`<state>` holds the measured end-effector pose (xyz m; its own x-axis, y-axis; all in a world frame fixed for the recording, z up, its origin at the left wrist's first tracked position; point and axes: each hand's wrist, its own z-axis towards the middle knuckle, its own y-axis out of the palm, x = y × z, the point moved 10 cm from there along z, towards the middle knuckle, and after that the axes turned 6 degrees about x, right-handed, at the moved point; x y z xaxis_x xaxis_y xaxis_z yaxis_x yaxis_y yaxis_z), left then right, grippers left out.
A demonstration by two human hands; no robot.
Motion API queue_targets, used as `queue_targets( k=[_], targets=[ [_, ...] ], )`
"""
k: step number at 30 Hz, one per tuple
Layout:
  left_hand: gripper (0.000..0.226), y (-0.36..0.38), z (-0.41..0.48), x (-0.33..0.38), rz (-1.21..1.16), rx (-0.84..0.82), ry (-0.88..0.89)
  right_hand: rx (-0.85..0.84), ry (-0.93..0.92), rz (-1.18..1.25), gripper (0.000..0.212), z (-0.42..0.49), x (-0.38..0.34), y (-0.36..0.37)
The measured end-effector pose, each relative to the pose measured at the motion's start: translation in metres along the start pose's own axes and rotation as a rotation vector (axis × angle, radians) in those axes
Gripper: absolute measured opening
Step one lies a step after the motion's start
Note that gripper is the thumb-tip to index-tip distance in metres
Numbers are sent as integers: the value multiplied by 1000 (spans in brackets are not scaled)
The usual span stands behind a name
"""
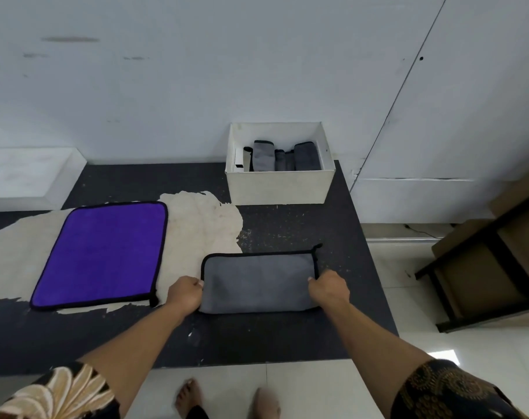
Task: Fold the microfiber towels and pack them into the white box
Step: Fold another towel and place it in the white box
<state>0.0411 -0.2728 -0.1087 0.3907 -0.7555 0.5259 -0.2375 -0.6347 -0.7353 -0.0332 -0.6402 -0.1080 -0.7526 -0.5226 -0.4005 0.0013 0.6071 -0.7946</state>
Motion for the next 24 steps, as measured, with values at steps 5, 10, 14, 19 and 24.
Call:
queue_targets(
  k=[5, 10, 14, 19, 24],
  targets=[
    [24, 1, 7, -2, 39, -20, -16, -27, -9, -32, 22, 5, -1, 3],
    [42, -11, 0, 8, 23, 129, 39, 25, -61, 42, 7, 3, -14, -6],
    [46, -12, -16, 56, -35, 245, 344, 85, -141, 131, 5, -5, -45, -18],
    [39, 49, -29, 98, -491, -208, 219, 35, -330, 246, 12, -30, -102, -13],
    [57, 73, -33, 99, -927, -417, -160, -459, -446, 388, 6, -72, -147, 38]
  ],
)
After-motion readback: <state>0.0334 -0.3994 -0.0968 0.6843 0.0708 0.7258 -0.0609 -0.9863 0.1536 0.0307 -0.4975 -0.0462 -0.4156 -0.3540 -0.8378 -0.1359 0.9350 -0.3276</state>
